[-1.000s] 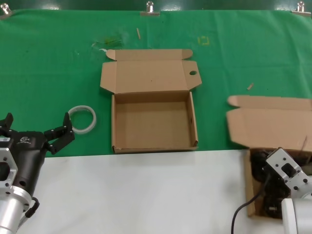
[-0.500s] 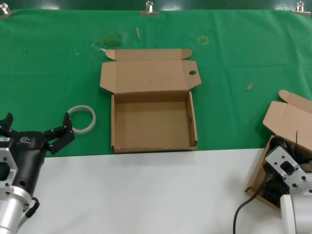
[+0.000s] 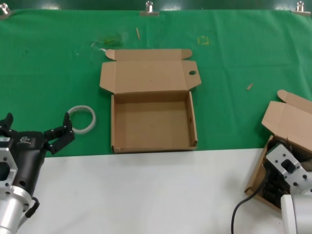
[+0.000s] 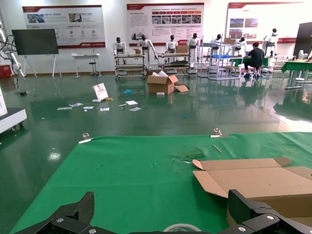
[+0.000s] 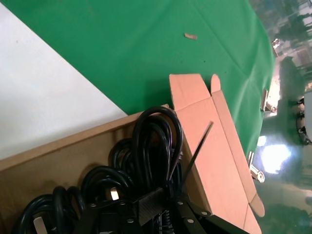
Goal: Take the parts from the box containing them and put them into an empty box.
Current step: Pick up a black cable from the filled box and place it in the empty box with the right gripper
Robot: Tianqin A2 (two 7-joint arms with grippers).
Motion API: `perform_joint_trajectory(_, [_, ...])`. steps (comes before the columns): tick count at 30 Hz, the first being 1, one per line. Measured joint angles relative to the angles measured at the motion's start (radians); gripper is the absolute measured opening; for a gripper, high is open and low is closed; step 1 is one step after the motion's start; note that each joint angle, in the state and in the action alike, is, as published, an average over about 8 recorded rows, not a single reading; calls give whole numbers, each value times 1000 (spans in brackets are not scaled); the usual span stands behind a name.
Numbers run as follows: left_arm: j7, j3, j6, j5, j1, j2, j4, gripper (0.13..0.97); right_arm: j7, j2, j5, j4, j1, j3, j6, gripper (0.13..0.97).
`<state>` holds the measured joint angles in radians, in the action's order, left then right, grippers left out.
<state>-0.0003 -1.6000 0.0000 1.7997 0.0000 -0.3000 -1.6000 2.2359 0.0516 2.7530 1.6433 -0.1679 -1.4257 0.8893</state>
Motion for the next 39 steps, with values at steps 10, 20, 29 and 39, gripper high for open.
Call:
perform_joint_trajectory(10, [0, 0, 0, 0, 0, 0, 0, 965, -46, 0, 0, 85, 9, -70, 44, 142])
perform_joint_trajectory(20, [0, 0, 0, 0, 0, 0, 0, 965, -93, 0, 0, 141, 18, -127, 76, 138])
perform_joint_trajectory(29, [0, 0, 0, 0, 0, 0, 0, 965, -121, 0, 0, 194, 29, -155, 108, 138])
perform_joint_trajectory(39, [0, 0, 0, 0, 0, 0, 0, 965, -156, 0, 0, 282, 51, -181, 159, 138])
